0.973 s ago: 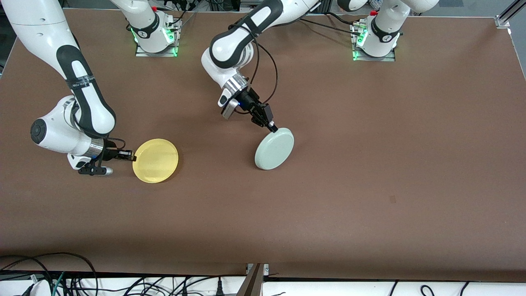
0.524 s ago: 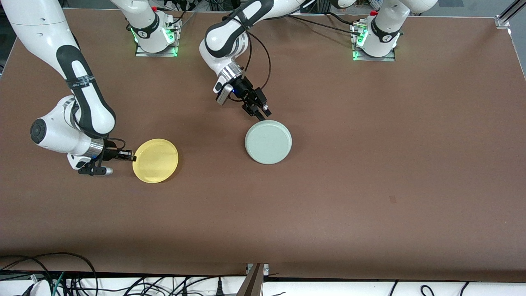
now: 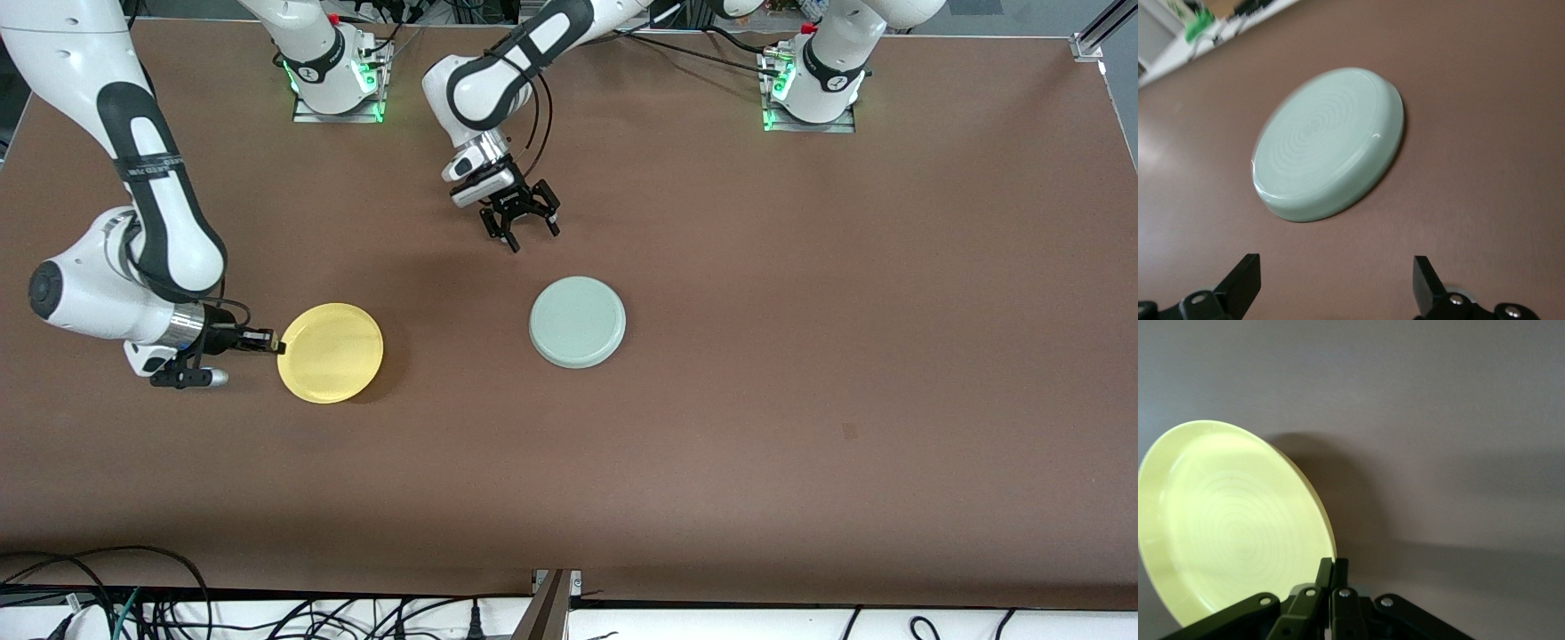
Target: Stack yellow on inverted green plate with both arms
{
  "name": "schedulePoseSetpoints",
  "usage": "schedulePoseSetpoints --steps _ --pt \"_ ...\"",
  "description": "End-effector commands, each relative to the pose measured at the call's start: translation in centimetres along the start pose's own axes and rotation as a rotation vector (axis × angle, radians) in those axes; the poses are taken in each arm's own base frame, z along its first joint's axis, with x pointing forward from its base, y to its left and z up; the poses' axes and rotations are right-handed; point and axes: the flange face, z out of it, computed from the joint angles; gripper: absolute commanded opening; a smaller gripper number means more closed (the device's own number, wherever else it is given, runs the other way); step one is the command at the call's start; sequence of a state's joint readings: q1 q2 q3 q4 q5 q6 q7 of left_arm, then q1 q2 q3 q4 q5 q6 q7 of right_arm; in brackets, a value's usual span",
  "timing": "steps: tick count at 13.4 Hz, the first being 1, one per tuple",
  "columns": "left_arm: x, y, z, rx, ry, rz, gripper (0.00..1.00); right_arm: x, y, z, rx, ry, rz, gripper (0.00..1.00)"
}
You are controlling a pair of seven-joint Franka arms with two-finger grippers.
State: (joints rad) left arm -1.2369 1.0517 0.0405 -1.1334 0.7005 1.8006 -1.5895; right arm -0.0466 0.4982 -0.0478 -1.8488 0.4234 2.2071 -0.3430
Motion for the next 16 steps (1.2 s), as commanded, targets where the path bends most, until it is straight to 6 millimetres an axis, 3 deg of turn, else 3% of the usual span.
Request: schedulePoseSetpoints --steps 1,3,4,5,7,10,11,13,14,16 --pt "10.4 -1.6 1.0 -0.127 -0.264 -0.238 1.00 0.7 -1.0 -3.4 0.059 -0.034 -0.019 0.00" --pt "16.2 -3.9 2.8 -0.172 -0.419 -0.274 1.00 1.0 -2.0 -4.8 0.075 -0.052 -0.037 0.00" --pt "20.5 -6.4 3.2 -0.211 -0.494 -0.311 1.00 1.2 -2.6 -4.8 0.079 -0.053 -0.046 0.00" --pt "23.7 -8.6 4.9 -0.230 -0.553 -0.347 1.00 1.2 -3.0 -4.6 0.081 -0.055 -0.053 0.00" --pt "29.0 -12.8 7.8 -0.249 -0.622 -0.448 1.00 1.3 -5.7 -3.7 0.092 -0.064 -0.090 0.00" --pt "34.1 -18.0 9.1 -0.283 -0.682 -0.524 1.00 1.5 -10.9 -1.4 0.112 -0.067 -0.062 0.00" --pt "35.7 -19.9 9.4 -0.302 -0.715 -0.542 1.00 1.3 -14.2 -0.4 0.102 -0.063 -0.052 0.00" --pt "37.2 -22.7 8.8 -0.311 -0.763 -0.493 1.00 0.9 -19.7 2.2 0.077 -0.037 -0.001 0.00" --pt "38.2 -24.9 9.3 -0.303 -0.779 -0.457 1.00 0.4 -22.7 3.7 0.068 -0.034 0.015 0.00" --pt "41.0 -30.2 8.5 -0.321 -0.777 -0.376 1.00 -0.8 -27.4 5.5 0.059 -0.017 0.059 0.00"
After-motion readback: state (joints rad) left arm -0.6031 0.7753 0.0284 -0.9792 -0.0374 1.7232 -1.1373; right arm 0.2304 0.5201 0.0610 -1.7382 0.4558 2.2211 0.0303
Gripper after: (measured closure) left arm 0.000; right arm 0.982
